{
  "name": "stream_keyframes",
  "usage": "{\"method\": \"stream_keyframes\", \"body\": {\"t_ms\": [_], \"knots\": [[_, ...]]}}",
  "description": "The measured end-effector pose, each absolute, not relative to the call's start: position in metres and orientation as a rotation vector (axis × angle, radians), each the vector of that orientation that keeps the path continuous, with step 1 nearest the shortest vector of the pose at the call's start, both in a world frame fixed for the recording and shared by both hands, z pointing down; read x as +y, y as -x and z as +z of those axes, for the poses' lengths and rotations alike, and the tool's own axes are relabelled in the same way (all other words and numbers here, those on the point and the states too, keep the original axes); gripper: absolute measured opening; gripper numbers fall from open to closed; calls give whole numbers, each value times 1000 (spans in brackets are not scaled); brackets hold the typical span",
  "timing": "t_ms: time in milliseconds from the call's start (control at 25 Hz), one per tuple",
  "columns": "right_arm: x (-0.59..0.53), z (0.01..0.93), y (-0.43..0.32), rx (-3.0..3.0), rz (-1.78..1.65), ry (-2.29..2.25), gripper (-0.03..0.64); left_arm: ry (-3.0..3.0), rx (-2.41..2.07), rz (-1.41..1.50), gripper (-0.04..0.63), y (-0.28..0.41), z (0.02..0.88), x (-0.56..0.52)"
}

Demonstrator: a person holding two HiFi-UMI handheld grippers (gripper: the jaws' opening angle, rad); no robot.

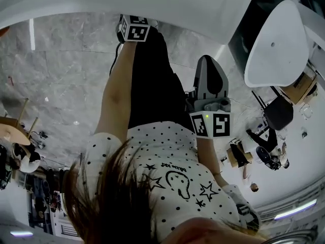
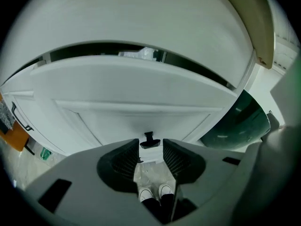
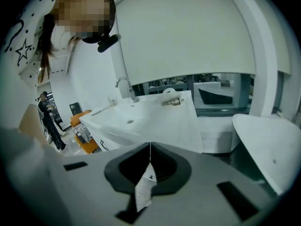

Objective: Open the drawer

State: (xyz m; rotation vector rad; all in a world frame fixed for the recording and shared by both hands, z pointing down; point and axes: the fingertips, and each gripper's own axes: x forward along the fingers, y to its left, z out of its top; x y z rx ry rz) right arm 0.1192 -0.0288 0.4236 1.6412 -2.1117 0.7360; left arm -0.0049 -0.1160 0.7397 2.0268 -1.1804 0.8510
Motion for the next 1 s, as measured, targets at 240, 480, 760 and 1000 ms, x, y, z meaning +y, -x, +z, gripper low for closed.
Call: {"method": "stream_keyframes", "body": {"t_ms": [240,480,760,1000], "knots": [[-26,432,-124,-2085,763,-1652,15,-1998,-1176,869,147,0,757,-122],[-25,439,-126,-2070,783,-1655,15,-2023,-1197,829,141,-6,756,-125],[-21,441,-126,-2059,782,-1654,15,-2014,-1201,831,141,-6,757,-120],[-21,442,-124,-2058,778,-1649,15,-2016,-1210,830,140,-4,752,-122]]}}
